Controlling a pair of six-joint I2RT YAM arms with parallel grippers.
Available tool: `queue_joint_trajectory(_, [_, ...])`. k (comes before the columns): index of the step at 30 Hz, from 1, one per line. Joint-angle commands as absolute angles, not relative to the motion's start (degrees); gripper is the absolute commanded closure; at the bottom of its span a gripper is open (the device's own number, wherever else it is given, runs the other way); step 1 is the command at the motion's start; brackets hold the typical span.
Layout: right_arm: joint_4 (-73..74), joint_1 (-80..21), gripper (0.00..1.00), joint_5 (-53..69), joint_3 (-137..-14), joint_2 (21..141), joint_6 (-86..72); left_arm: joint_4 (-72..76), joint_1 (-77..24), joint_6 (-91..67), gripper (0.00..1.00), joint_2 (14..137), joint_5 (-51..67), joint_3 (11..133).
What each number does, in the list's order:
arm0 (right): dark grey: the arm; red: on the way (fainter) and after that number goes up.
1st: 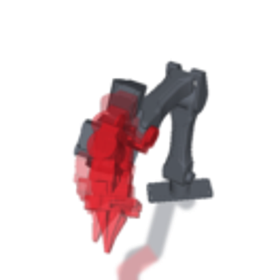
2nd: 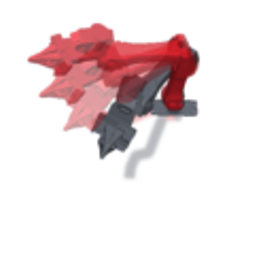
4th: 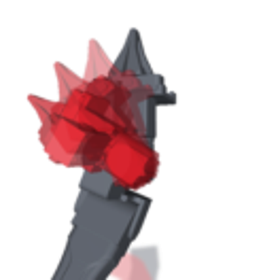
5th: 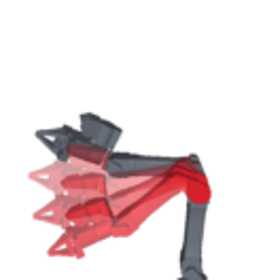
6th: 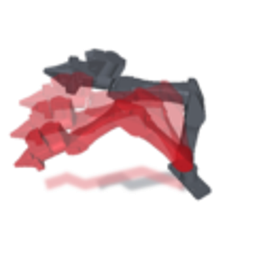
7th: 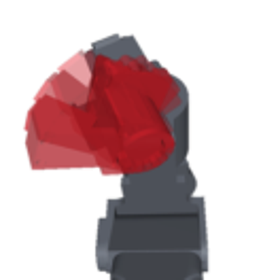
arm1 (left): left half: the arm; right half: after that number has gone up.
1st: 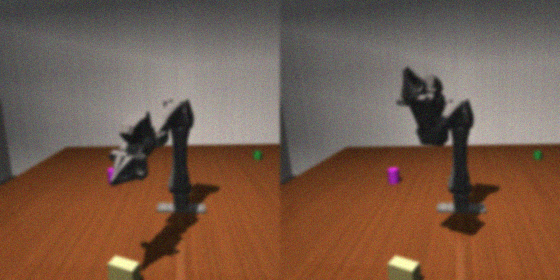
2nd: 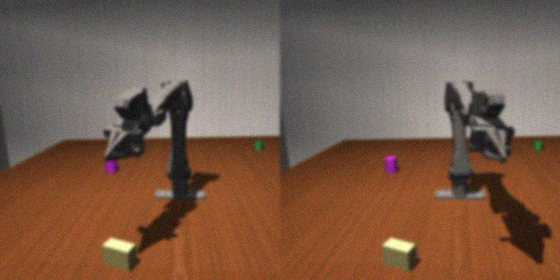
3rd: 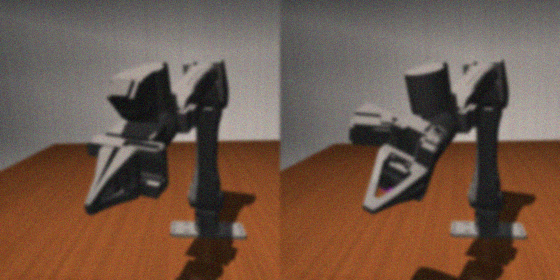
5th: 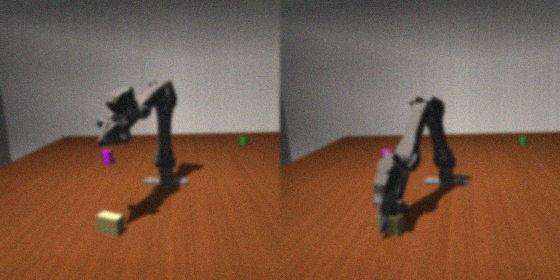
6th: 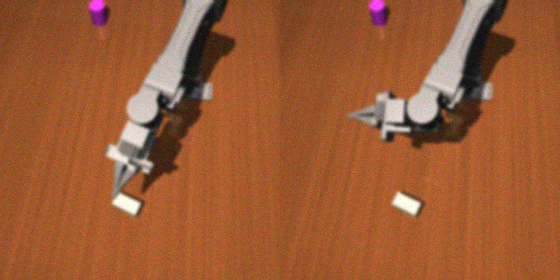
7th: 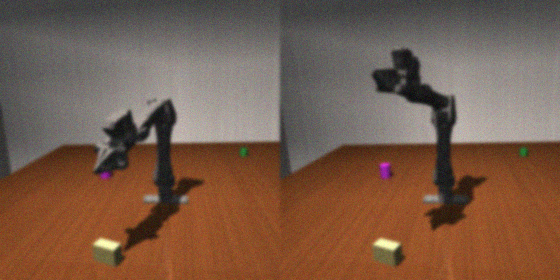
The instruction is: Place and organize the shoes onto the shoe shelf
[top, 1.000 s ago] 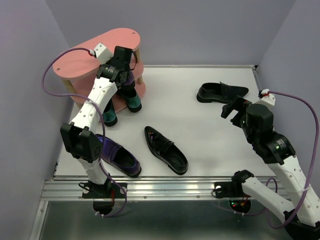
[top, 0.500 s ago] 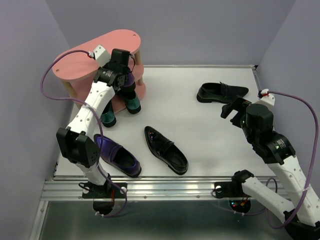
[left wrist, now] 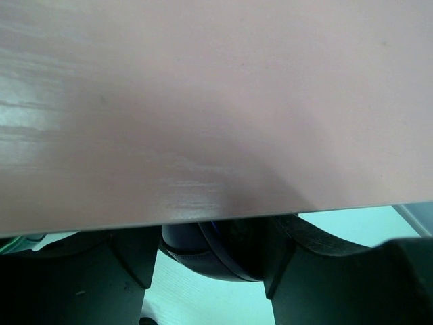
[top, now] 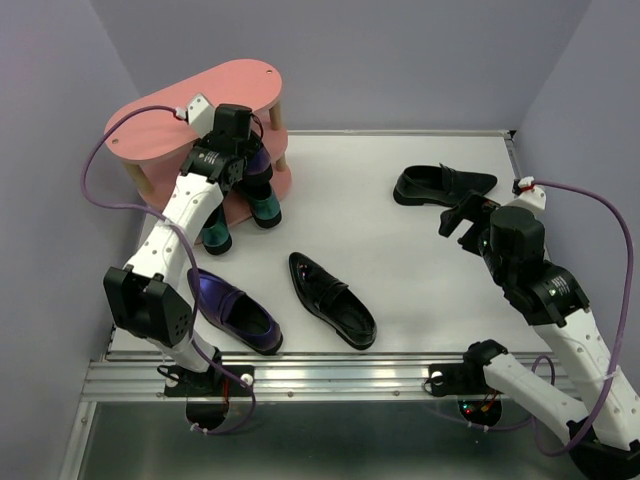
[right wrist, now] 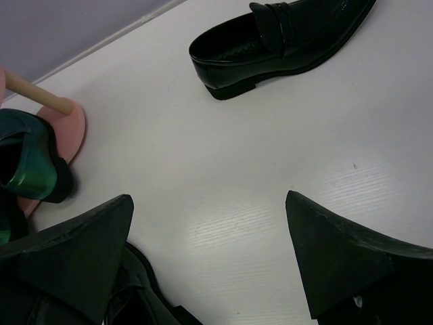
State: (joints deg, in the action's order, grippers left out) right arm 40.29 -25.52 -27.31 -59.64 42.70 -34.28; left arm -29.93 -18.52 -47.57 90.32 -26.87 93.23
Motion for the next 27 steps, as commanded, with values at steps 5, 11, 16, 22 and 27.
queue_joint_trajectory(5, [38.4, -25.1, 0.00, -26.6, -60.4, 41.3, -34.6, -27.7, -19.9, -45.4, 0.29, 85.4, -24.2, 91.0])
queue_joint_trajectory(11, [38.6, -25.1, 0.00, -26.5, -60.2, 40.7, -34.7, -27.3, -20.7, -44.3, 0.17, 82.7, -24.5, 89.4])
queue_joint_trajectory(16, [38.8, -25.1, 0.00, -26.4, -59.9, 40.3, -35.0, -27.1, -21.9, -42.8, 0.15, 80.8, -24.3, 88.9])
queue_joint_trajectory(22, [38.8, -25.1, 0.00, -26.1, -59.5, 39.9, -35.2, -29.4, -25.3, -40.7, 0.09, 77.7, -25.1, 86.7])
queue_joint_trajectory(27, [38.9, -25.1, 0.00, -25.8, -59.6, 39.8, -35.3, -33.0, -31.5, -41.0, 0.09, 73.3, -28.0, 84.3])
